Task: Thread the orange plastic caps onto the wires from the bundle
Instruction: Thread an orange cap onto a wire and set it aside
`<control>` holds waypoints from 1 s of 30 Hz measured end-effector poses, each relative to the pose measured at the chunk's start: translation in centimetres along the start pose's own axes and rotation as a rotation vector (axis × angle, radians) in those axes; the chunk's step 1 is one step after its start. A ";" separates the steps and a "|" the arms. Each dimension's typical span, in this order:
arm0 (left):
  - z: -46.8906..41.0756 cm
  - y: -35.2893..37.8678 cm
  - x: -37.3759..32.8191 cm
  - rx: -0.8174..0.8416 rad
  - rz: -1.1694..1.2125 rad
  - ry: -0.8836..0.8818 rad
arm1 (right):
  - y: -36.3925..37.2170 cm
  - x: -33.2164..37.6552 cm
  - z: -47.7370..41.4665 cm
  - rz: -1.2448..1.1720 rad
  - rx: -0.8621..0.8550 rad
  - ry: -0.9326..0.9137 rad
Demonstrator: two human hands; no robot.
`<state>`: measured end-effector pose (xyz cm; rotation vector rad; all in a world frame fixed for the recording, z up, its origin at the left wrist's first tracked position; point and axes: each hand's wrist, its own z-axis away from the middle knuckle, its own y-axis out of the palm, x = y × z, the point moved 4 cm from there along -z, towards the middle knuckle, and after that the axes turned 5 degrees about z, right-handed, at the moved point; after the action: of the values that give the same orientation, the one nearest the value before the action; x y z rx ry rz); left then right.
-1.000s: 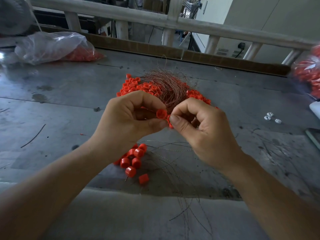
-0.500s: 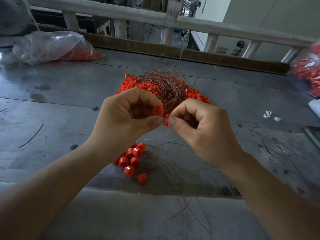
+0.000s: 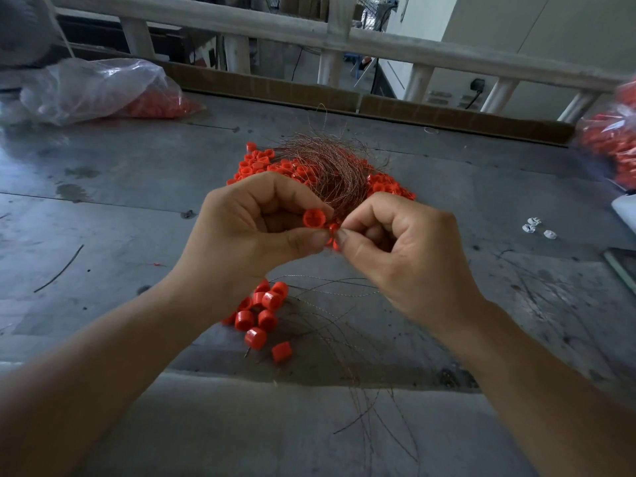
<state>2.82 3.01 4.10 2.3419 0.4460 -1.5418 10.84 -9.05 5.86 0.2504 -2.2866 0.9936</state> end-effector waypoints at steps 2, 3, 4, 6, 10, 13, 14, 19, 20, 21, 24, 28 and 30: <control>0.0 0.0 0.0 0.014 0.043 -0.012 | -0.1 0.1 0.0 0.007 -0.013 -0.009; 0.0 0.0 0.0 0.018 0.071 -0.024 | -0.1 0.1 0.0 0.009 -0.019 -0.014; 0.1 0.0 0.1 0.020 0.105 -0.044 | -0.2 0.1 0.1 0.011 -0.024 -0.018; 0.1 0.0 0.3 0.030 0.172 -0.086 | -0.3 0.1 0.1 0.013 -0.035 -0.020; 0.0 0.0 0.3 0.018 0.200 -0.112 | -0.3 0.0 0.0 0.007 -0.036 -0.014; 0.0 -0.1 0.3 0.007 0.201 -0.121 | -0.1 -0.3 -0.1 -0.085 0.012 0.051; 0.0 -0.2 0.2 0.005 0.207 -0.123 | 0.0 -0.5 -0.1 -0.120 0.031 0.074; -0.2 -0.4 0.1 0.022 0.232 -0.158 | 0.4 -0.9 -0.3 -0.201 0.082 0.139; -0.2 -0.4 0.2 0.027 0.266 -0.184 | 0.4 -0.9 -0.4 -0.210 0.082 0.148; -0.2 -0.4 0.3 0.035 0.303 -0.211 | 0.4 -0.9 -0.4 -0.218 0.077 0.154; -0.1 -0.4 0.4 0.044 0.352 -0.249 | 0.3 -0.9 -0.3 -0.224 0.059 0.153; -0.1 -0.4 0.4 0.037 0.360 -0.253 | 0.2 -0.7 -0.2 -0.208 0.048 0.124; 0.0 -0.4 0.3 0.035 0.358 -0.258 | 0.2 -0.7 -0.2 -0.202 0.048 0.115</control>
<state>2.81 3.39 3.77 2.0632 -0.0597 -1.6456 11.36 -8.79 5.41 0.4245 -2.0897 0.9341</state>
